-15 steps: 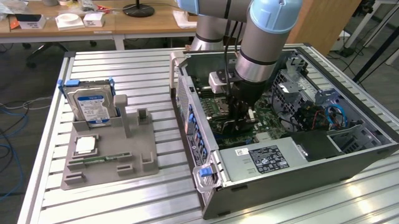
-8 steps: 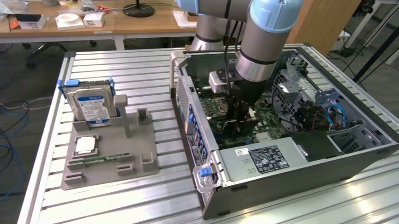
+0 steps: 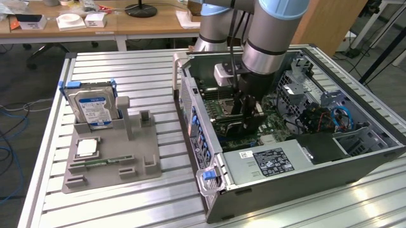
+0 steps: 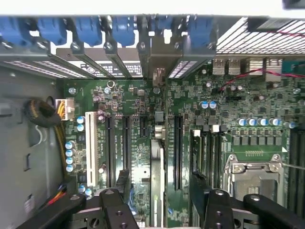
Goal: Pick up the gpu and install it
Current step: 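Insert the gpu into the slot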
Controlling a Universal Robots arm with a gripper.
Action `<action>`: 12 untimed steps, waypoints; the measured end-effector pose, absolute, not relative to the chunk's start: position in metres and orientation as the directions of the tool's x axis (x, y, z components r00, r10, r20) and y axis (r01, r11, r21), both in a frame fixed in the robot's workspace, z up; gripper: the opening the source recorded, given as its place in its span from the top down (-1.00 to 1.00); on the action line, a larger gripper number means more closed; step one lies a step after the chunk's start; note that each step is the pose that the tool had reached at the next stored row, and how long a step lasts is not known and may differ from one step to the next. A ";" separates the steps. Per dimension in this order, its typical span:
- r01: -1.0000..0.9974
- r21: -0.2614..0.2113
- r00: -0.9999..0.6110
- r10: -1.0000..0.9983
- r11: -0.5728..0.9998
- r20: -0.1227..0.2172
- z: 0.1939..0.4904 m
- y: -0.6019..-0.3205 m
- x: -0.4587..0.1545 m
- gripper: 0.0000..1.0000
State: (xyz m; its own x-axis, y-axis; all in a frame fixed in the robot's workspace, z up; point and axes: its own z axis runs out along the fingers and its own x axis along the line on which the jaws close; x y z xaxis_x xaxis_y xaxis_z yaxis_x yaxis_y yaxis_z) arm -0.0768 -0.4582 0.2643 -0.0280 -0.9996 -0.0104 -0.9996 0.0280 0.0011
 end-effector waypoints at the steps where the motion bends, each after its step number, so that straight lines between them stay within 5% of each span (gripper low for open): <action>1: -1.000 0.001 -0.028 -1.000 0.028 -0.011 0.268 -0.458 -0.077 -0.25; 6: -1.000 0.001 -0.028 -1.000 0.028 -0.009 0.272 -0.458 -0.077 -0.22; 12: -1.000 0.001 -0.028 -1.000 0.028 -0.009 0.272 -0.458 -0.077 0.26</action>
